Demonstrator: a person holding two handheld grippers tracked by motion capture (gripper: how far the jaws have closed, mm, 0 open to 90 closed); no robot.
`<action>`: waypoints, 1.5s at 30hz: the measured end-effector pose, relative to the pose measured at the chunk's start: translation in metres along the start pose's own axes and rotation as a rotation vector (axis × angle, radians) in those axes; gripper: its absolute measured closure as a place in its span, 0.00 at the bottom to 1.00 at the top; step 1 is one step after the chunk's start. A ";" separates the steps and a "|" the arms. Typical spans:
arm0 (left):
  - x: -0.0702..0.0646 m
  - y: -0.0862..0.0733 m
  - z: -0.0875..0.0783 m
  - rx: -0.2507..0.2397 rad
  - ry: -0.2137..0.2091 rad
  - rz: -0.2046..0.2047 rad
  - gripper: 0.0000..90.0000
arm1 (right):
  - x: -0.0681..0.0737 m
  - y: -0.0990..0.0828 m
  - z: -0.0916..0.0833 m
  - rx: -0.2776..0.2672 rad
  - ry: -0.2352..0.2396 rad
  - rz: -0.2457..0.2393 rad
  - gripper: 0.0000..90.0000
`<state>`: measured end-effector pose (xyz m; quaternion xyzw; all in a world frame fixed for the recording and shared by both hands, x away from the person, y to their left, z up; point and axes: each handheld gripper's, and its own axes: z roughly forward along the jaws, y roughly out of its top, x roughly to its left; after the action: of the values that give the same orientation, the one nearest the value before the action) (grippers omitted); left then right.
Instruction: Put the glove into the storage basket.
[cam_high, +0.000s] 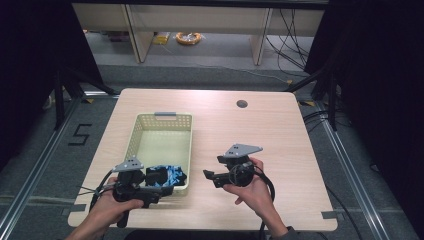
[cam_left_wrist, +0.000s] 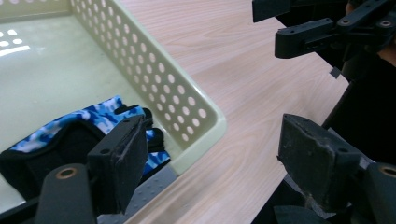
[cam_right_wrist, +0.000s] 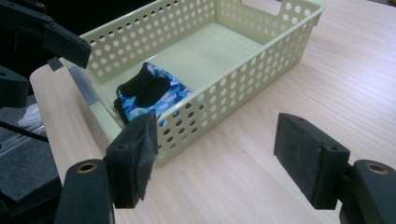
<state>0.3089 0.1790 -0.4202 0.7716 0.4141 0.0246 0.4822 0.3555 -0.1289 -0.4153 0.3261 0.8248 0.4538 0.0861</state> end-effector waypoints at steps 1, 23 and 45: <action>-0.002 0.000 0.001 -0.006 -0.005 0.008 0.26 | 0.000 0.000 0.000 0.000 0.000 0.000 0.35; -0.033 -0.008 0.020 -0.002 -0.071 0.076 0.26 | -0.020 -0.037 -0.033 -0.018 -0.058 0.070 0.32; -0.047 -0.027 0.040 0.013 -0.055 0.176 0.26 | -0.019 -0.065 -0.048 -0.019 -0.054 0.104 0.30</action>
<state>0.2792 0.1243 -0.4451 0.8085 0.3314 0.0428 0.4844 0.3193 -0.1981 -0.4432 0.3798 0.7998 0.4564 0.0880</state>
